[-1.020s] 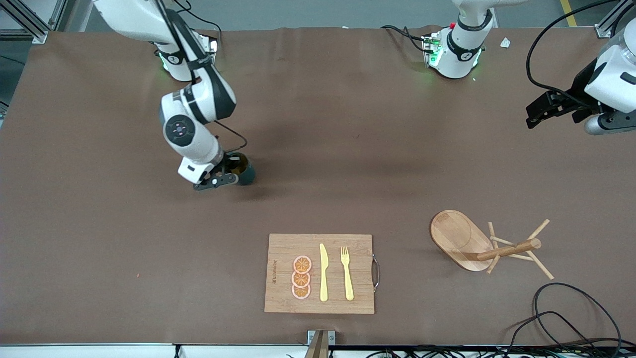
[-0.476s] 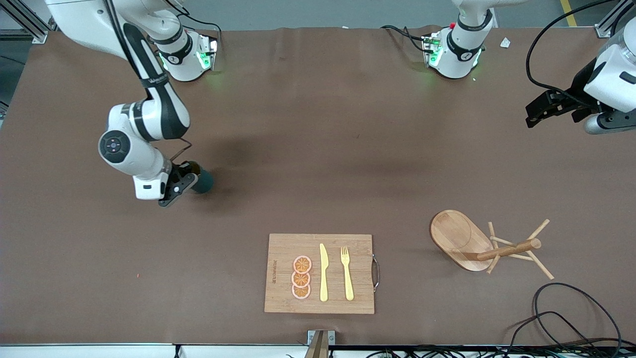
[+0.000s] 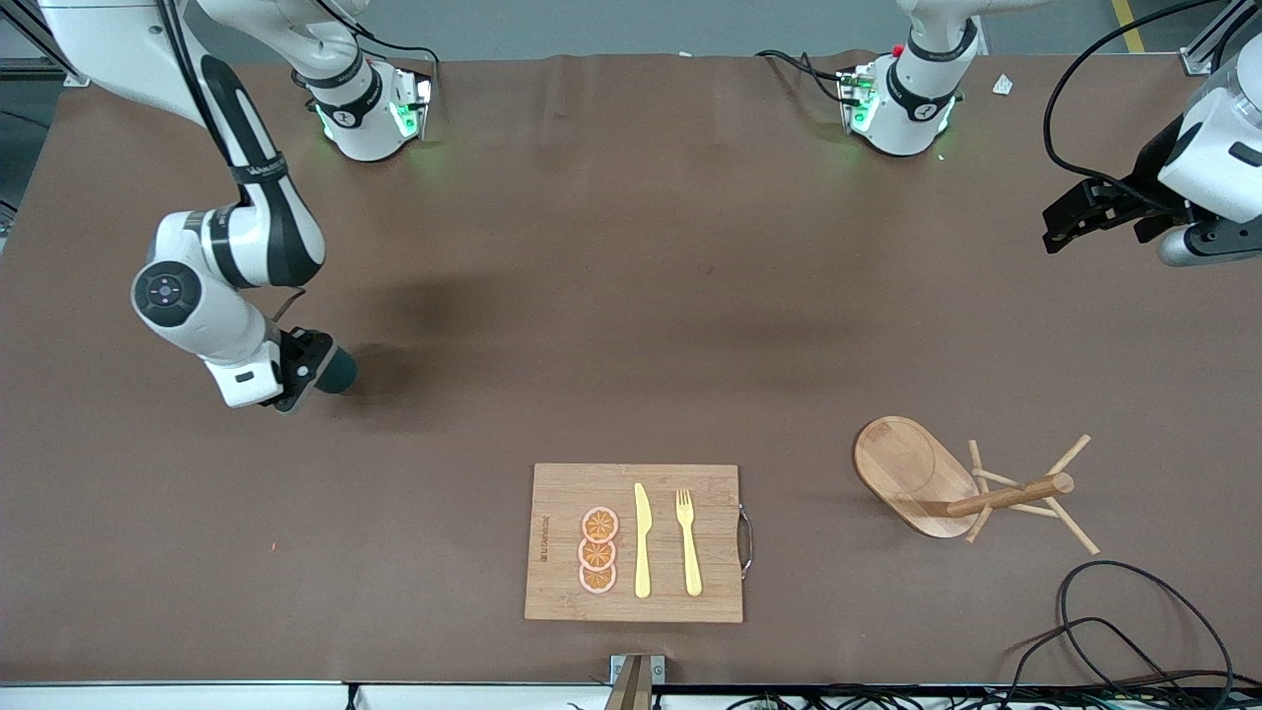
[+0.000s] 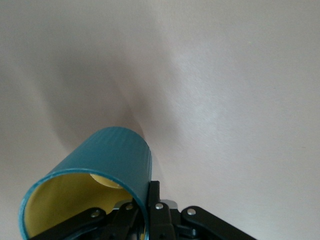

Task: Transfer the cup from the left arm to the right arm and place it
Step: 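Carry the teal mug with the right gripper away from the board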

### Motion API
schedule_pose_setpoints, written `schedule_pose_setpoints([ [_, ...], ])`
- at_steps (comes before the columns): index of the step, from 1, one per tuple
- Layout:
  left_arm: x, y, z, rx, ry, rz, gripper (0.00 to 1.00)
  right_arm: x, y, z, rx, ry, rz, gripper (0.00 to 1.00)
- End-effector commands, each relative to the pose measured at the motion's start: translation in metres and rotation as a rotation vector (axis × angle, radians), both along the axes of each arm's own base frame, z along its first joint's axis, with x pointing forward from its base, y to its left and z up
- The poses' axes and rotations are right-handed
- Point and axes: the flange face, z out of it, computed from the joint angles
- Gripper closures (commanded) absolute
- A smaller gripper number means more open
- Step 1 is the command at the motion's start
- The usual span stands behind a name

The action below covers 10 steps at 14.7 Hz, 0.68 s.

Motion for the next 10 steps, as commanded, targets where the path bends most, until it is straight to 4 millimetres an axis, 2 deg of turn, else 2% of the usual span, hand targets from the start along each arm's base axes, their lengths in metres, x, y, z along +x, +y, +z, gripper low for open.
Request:
schedule_pose_setpoints([
  [1,-0.008,-0.002,0.006,-0.013,0.003,-0.01,0.0,0.005,-0.019,-0.001,-0.01,-0.006,0.078,0.99],
  [5,-0.01,-0.009,0.003,-0.011,0.014,-0.022,0.0,0.006,-0.036,-0.016,-0.02,0.003,0.081,0.99],
  [8,-0.009,-0.009,0.003,-0.011,0.014,-0.023,0.0,0.01,-0.046,-0.016,-0.026,-0.005,0.071,0.99],
  [10,-0.009,-0.009,0.002,-0.011,0.015,-0.022,0.0,0.017,-0.056,-0.024,-0.027,0.0,0.054,0.98],
])
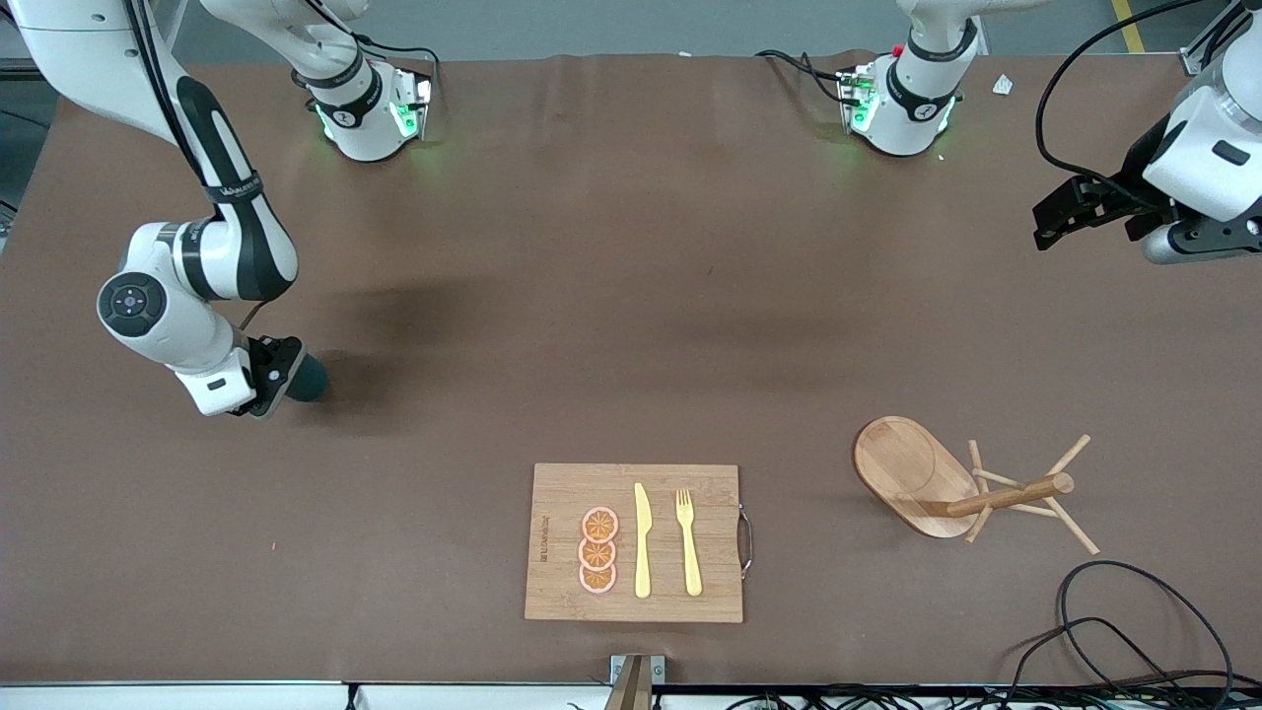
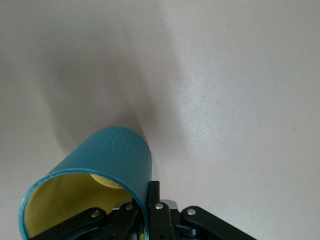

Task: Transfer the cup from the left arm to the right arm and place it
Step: 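Carry the teal mug with the right gripper away from the board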

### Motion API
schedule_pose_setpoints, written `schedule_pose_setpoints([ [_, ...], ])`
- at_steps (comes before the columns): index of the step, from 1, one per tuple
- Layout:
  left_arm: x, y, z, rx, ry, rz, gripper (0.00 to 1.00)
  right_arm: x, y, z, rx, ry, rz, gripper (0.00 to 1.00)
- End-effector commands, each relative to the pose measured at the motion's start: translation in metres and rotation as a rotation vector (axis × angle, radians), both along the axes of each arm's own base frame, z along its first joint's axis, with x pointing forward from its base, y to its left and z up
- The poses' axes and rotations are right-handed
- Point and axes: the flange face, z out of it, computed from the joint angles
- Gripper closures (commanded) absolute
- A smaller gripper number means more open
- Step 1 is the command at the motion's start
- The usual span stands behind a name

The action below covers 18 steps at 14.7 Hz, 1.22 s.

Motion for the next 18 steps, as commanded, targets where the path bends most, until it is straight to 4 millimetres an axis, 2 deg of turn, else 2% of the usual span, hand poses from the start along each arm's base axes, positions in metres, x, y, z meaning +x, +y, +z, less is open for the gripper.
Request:
schedule_pose_setpoints([
  [1,-0.006,-0.001,0.004,-0.013,0.004,-0.007,0.0,0.01,-0.017,-0.011,-0.011,0.008,-0.001,0.98],
  [6,-0.005,-0.003,0.002,-0.019,0.002,-0.01,0.0,0.012,-0.017,-0.014,-0.012,0.007,-0.005,0.98],
  [8,-0.005,-0.003,0.003,-0.019,-0.001,-0.01,0.0,0.013,-0.018,-0.014,-0.012,0.005,-0.008,0.93],
  [9,-0.005,-0.003,0.003,-0.019,-0.001,-0.01,0.0,0.015,-0.018,-0.012,-0.012,0.003,-0.011,0.76],
  [10,-0.006,-0.003,0.003,-0.02,-0.001,-0.01,0.0,0.016,-0.019,-0.011,-0.013,0.008,-0.014,0.01],
  [14,-0.006,-0.004,0.005,-0.037,-0.002,-0.01,0.0,0.019,-0.016,-0.004,-0.011,0.01,-0.032,0.0],
  [17,-0.005,-0.005,0.006,-0.044,-0.007,-0.01,0.0,0.023,-0.016,0.011,-0.022,0.076,-0.09,0.0],
  [18,-0.005,-0.005,0.006,-0.044,-0.007,-0.01,0.0,0.025,-0.014,0.021,-0.029,0.095,-0.124,0.0],
])
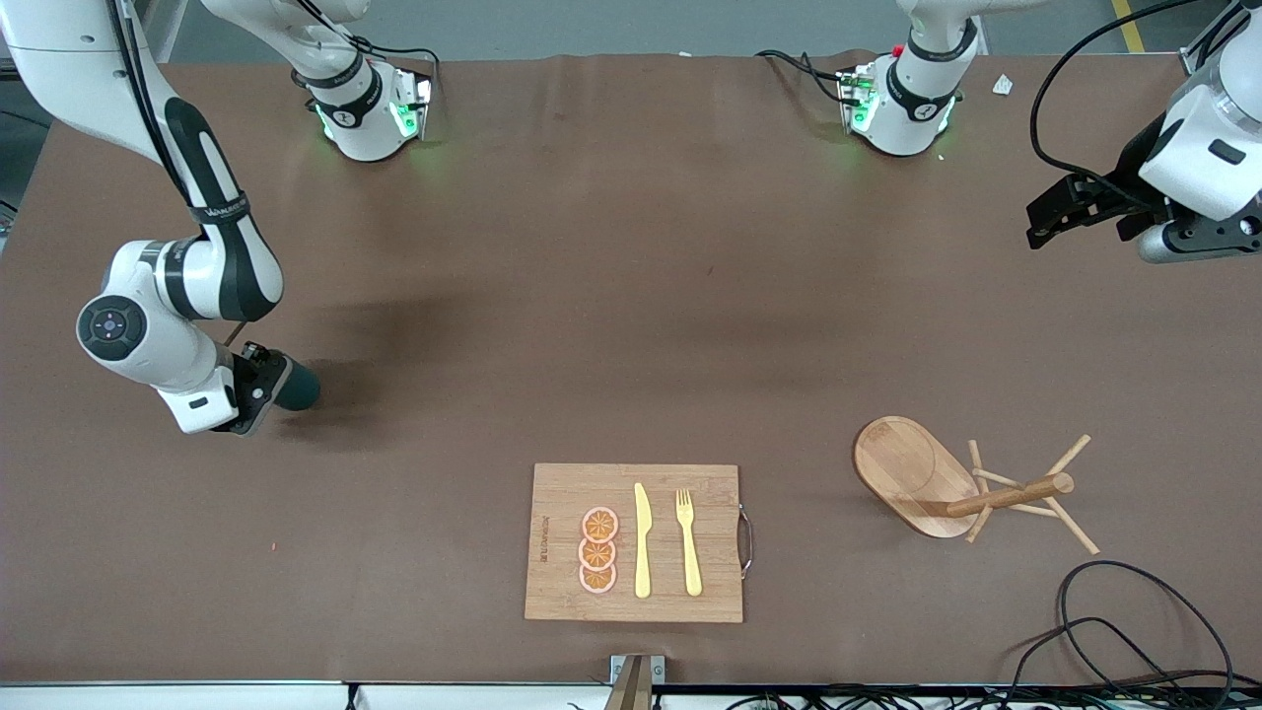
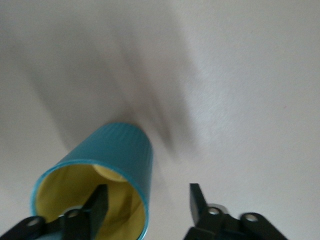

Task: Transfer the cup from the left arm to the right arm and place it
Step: 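Carry the teal mug with the right gripper away from the board, then lower the mug onto the table and open the right gripper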

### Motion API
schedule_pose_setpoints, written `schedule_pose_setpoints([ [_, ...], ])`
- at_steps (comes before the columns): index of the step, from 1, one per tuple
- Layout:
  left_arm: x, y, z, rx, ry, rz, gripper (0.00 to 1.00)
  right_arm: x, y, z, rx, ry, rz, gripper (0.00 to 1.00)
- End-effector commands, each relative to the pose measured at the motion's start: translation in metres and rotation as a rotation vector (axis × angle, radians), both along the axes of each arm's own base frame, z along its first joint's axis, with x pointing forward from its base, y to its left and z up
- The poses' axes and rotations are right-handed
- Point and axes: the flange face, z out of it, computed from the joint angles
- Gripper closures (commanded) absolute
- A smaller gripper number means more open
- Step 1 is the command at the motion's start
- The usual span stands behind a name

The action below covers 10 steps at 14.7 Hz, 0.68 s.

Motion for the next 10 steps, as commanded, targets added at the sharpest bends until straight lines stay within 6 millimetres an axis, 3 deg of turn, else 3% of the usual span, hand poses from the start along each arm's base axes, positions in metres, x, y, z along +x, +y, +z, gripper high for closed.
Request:
schedule_pose_setpoints([
  [1,-0.005,-0.001,0.007,-0.019,-0.012,-0.007,0.0,0.006,0.007,0.033,-0.023,0.041,-0.091,0.0],
  [10,-0.002,-0.001,0.004,-0.021,-0.012,-0.007,0.0,0.01,0.047,0.157,-0.039,0.0,-0.66,0.0],
])
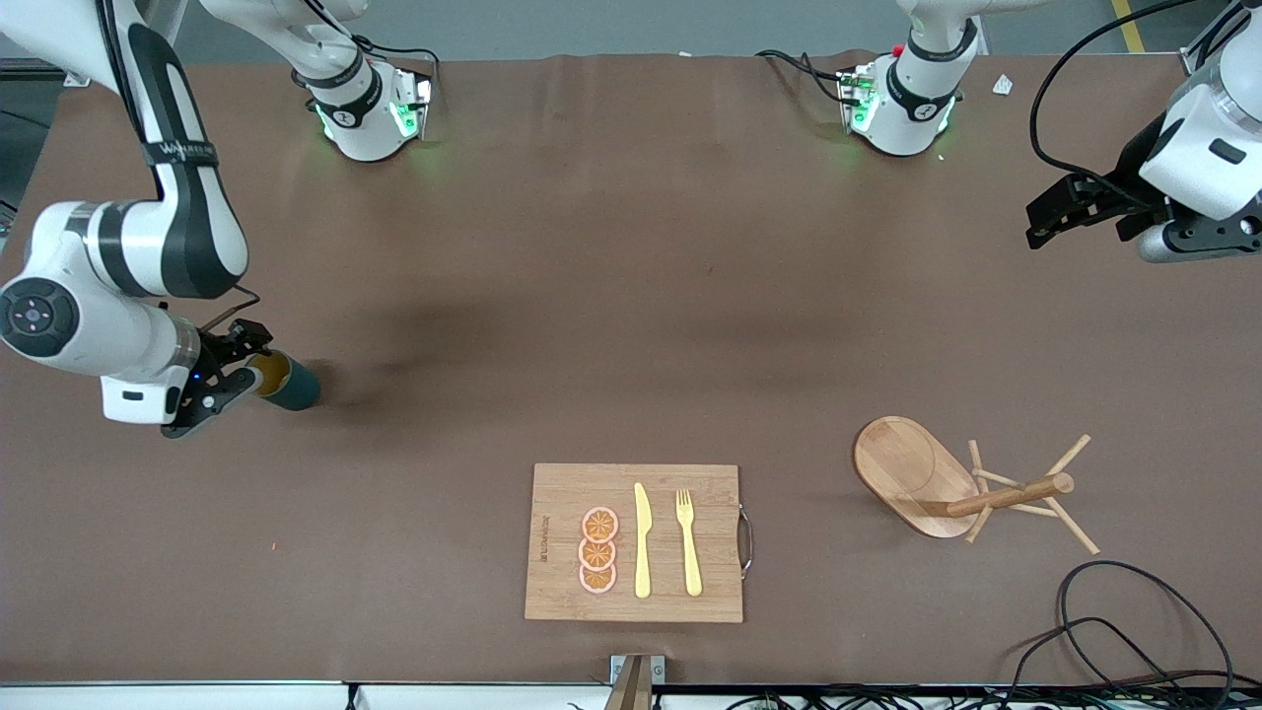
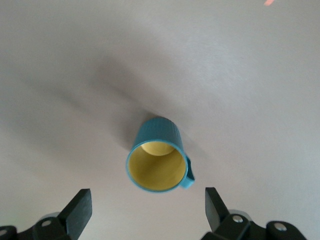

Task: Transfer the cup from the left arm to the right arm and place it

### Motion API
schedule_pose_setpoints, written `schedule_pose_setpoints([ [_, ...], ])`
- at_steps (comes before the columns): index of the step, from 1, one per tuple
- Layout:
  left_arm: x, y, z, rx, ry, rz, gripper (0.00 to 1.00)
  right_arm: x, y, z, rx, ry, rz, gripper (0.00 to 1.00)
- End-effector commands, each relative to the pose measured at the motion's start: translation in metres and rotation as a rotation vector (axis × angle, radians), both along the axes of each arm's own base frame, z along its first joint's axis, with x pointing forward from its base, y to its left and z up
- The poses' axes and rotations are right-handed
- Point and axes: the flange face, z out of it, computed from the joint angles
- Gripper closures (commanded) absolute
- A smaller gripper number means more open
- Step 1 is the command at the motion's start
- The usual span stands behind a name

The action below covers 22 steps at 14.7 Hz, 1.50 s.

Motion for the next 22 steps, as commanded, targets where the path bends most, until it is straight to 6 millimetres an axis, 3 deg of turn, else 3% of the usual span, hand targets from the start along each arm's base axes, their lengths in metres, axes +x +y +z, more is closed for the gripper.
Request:
schedule_pose_setpoints([
  [1,-0.002,-0.002,0.004,-0.02,-0.009,-0.008,0.0,-0.002,0.006,0.037,0.037,-0.04,-0.163,0.0],
  [5,0.0,-0.002,0.0,-0.021,-0.005,-0.008,0.0,-0.008,-0.002,0.07,0.056,-0.084,-0.332,0.0],
  [9,-0.001,-0.003,0.0,-0.021,-0.005,-0.011,0.0,-0.003,-0.007,0.127,0.021,-0.064,-0.415,0.0],
  [14,-0.001,-0.001,0.004,-0.023,-0.012,-0.079,0.0,-0.006,-0.044,0.191,0.002,-0.086,-0.498,0.0],
  [17,-0.001,-0.001,0.005,-0.02,-0.014,-0.079,0.0,-0.006,-0.039,0.207,-0.01,-0.105,-0.587,0.0],
  [22,0.001,-0.002,0.008,-0.014,-0.067,-0.081,0.0,-0.009,-0.031,0.227,-0.002,-0.105,-0.571,0.0],
])
